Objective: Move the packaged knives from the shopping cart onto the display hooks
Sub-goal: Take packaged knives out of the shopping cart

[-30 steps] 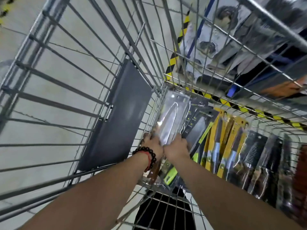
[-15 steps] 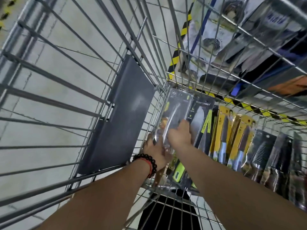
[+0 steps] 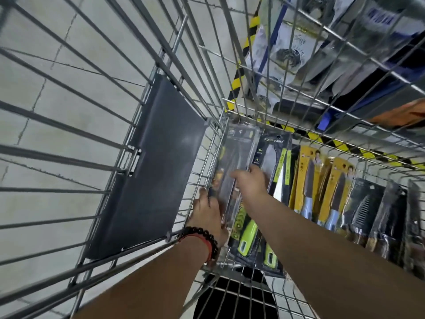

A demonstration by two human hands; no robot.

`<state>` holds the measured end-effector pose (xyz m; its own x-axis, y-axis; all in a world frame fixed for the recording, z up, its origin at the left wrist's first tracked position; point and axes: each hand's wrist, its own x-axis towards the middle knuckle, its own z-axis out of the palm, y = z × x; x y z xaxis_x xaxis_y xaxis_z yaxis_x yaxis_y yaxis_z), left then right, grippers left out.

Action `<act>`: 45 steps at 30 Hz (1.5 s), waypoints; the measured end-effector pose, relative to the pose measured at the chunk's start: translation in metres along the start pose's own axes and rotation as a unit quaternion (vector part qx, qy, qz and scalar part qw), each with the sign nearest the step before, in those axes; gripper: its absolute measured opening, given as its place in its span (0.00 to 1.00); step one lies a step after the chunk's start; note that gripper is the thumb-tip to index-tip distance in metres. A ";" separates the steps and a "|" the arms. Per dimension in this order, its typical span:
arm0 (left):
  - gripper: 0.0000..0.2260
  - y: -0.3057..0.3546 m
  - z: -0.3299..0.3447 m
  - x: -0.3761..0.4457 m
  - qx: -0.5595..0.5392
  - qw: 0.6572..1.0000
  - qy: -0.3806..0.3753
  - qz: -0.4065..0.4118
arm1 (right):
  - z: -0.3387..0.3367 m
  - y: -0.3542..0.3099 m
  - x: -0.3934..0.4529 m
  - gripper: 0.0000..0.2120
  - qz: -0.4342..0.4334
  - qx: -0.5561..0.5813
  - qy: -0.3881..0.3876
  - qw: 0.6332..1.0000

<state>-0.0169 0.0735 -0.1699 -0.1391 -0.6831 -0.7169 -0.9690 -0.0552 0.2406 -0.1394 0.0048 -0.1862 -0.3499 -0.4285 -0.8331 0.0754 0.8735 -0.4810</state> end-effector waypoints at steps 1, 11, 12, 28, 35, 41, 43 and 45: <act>0.35 0.001 -0.002 0.000 -0.004 1.000 -0.007 -0.002 | 0.001 -0.001 -0.003 0.34 -0.011 -0.038 -0.008 0.999; 0.31 0.007 -0.008 -0.001 -0.060 0.997 -0.021 -0.039 | 0.008 0.008 -0.016 0.35 -0.120 -0.130 -0.066 0.982; 0.31 0.008 -0.009 -0.002 -0.062 0.997 -0.021 -0.040 | 0.007 0.007 -0.018 0.33 -0.124 -0.124 -0.074 0.982; 0.19 0.012 -0.010 -0.004 -0.084 0.994 0.015 -0.061 | -0.008 0.010 -0.022 0.12 -0.166 -0.199 -0.135 0.956; 0.19 0.013 -0.014 -0.004 -0.104 0.992 0.017 -0.064 | -0.007 -0.035 0.007 0.20 -0.256 -0.403 -0.150 0.866; 0.20 0.009 -0.012 -0.004 -0.080 0.995 0.001 -0.051 | -0.014 -0.059 0.040 0.36 -0.254 -0.529 -0.123 0.800; 0.19 0.009 -0.011 -0.004 -0.077 0.996 -0.001 -0.047 | -0.013 -0.059 0.046 0.42 -0.250 -0.554 -0.095 0.789; 0.20 0.009 -0.010 -0.004 -0.076 0.996 0.001 -0.047 | -0.015 -0.060 0.049 0.42 -0.255 -0.583 -0.069 0.769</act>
<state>-0.0227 0.0681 -0.1581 -0.0493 -0.6708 -0.7400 -0.9359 -0.2277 0.2687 -0.1746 -0.0649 -0.1944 0.0512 -0.7339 -0.6773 -0.9545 0.1635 -0.2494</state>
